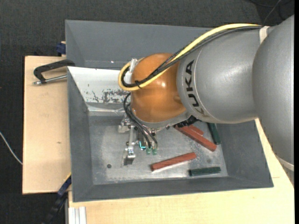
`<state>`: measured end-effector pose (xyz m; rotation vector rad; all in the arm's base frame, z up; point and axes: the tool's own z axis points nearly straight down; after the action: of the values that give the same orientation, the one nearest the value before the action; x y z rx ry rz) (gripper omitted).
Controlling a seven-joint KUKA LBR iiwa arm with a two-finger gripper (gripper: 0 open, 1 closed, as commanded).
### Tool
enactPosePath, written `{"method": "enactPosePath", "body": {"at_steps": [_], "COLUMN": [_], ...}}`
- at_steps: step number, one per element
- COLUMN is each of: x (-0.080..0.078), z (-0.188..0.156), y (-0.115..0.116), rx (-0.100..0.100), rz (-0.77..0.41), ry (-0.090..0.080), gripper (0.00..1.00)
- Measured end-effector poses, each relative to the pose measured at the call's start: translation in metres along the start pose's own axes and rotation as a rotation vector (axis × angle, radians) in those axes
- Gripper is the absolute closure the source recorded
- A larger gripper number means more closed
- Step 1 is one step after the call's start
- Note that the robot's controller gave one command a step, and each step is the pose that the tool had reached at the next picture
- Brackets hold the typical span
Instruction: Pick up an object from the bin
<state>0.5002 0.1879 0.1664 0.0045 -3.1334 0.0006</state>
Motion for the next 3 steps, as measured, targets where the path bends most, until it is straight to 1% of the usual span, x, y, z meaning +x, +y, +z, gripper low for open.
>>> {"method": "enactPosePath", "body": {"at_steps": [1, 2, 3], "x": [-0.002, -0.021, -0.026], "z": [-0.004, -0.01, 0.027], "y": [-0.001, -0.031, -0.069], "rx": [-0.002, -0.004, -0.002], "rz": [0.002, -0.078, -0.096], "ry": [-0.008, -0.011, -0.019], "gripper": [0.0, 0.0, 0.0]}}
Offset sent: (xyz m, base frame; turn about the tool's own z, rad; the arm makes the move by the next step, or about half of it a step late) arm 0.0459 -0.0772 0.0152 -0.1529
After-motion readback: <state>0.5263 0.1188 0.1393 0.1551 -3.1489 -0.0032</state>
